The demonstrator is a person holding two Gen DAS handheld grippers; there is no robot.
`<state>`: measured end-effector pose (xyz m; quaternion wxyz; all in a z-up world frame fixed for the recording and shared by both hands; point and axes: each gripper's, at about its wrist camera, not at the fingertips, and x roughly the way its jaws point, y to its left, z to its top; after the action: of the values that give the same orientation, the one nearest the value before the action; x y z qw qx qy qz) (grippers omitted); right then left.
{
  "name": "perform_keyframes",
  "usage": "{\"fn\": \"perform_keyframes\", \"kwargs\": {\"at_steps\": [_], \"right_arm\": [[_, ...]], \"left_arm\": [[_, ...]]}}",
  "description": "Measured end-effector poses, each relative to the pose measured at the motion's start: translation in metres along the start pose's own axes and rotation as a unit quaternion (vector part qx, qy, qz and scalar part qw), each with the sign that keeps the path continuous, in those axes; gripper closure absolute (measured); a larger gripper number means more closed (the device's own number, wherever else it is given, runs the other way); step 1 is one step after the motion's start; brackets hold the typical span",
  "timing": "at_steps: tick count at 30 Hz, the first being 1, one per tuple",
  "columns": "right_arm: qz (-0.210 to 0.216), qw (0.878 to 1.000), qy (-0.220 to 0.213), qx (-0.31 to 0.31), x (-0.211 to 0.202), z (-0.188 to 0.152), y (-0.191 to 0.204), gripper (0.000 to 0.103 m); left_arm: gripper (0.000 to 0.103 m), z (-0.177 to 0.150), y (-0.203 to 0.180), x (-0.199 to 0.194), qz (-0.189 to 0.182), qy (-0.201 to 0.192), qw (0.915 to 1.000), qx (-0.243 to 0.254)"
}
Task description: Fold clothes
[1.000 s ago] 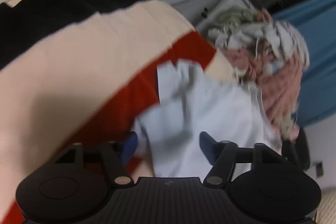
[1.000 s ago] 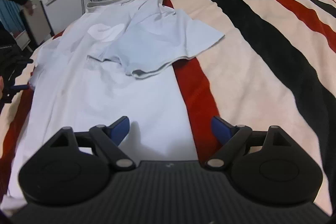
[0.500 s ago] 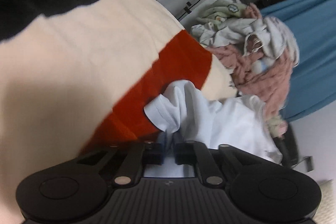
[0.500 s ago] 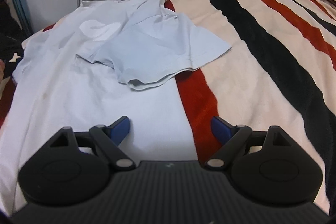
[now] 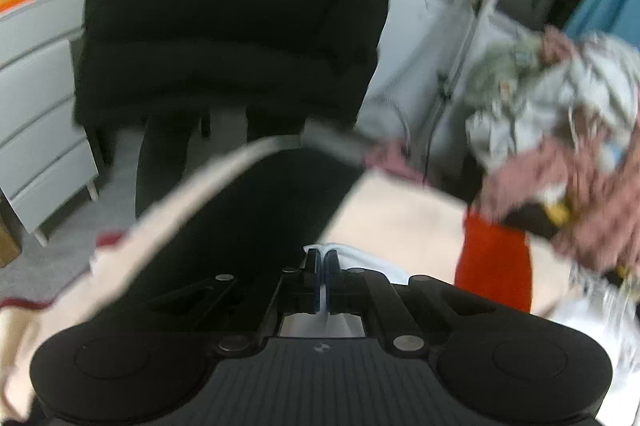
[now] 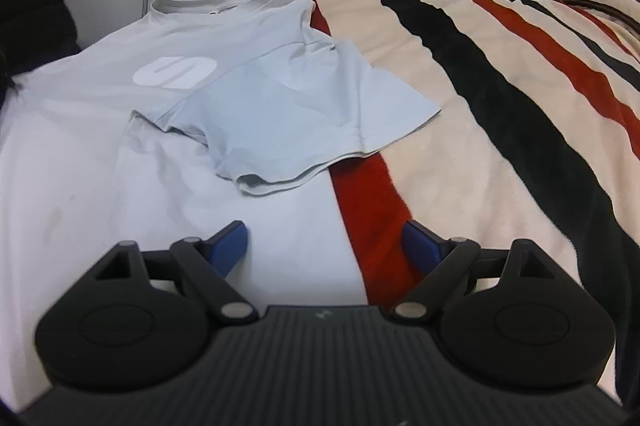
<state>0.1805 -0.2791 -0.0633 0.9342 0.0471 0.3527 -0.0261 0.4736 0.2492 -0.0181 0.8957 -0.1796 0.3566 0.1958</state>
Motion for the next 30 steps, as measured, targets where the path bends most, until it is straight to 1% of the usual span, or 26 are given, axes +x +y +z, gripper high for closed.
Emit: {"fn": "perform_keyframes", "kwargs": {"at_steps": [1,2,4,6,8,10,13,16,19,21,24,26,30], "right_arm": [[-0.001,1.000,-0.002,-0.002,0.000,0.000,0.001,0.017],[-0.001,1.000,-0.003,-0.004,0.001,0.000,0.002,0.017],[0.003,1.000,-0.004,-0.006,0.001,0.001,0.003,0.017],[0.006,1.000,-0.006,-0.008,0.001,0.002,0.003,0.017],[0.011,1.000,-0.009,-0.008,0.000,0.002,0.005,0.017],[0.017,1.000,-0.012,-0.010,-0.001,0.002,0.006,0.017],[0.026,0.999,-0.013,-0.018,-0.004,0.004,0.011,0.017],[0.029,0.999,-0.020,-0.031,-0.009,0.004,0.015,0.017],[0.030,0.999,-0.021,-0.026,-0.016,0.000,0.010,0.017],[0.030,0.999,-0.021,-0.023,-0.021,-0.002,0.007,0.017],[0.024,1.000,-0.015,-0.014,-0.029,-0.007,0.000,0.017],[0.023,1.000,-0.011,-0.011,-0.034,-0.010,-0.002,0.017],[0.025,1.000,-0.008,-0.015,-0.038,-0.014,-0.001,0.017]], "left_arm": [[0.094,-0.006,-0.002,0.002,0.004,0.005,1.0000,0.005],[0.081,-0.010,-0.001,0.000,0.012,0.008,0.9999,0.008],[0.066,-0.021,0.004,-0.007,0.020,0.015,0.9995,0.020],[0.062,-0.034,0.011,-0.025,0.013,0.017,0.9988,0.045],[0.053,-0.050,0.021,-0.051,0.012,0.020,0.9971,0.072],[0.053,-0.068,0.031,-0.079,0.005,0.025,0.9959,0.087],[0.053,-0.097,0.046,-0.117,-0.007,0.042,0.9946,0.095],[0.050,-0.148,0.059,-0.160,-0.020,0.063,0.9927,0.101],[0.050,-0.196,0.066,-0.197,-0.054,0.096,0.9881,0.108],[0.051,-0.228,0.069,-0.222,-0.079,0.117,0.9831,0.117],[0.056,-0.275,0.071,-0.255,-0.112,0.155,0.9737,0.125],[0.058,-0.299,0.069,-0.274,-0.122,0.184,0.9665,0.131],[0.058,-0.332,0.060,-0.308,-0.133,0.215,0.9527,0.169]]}}
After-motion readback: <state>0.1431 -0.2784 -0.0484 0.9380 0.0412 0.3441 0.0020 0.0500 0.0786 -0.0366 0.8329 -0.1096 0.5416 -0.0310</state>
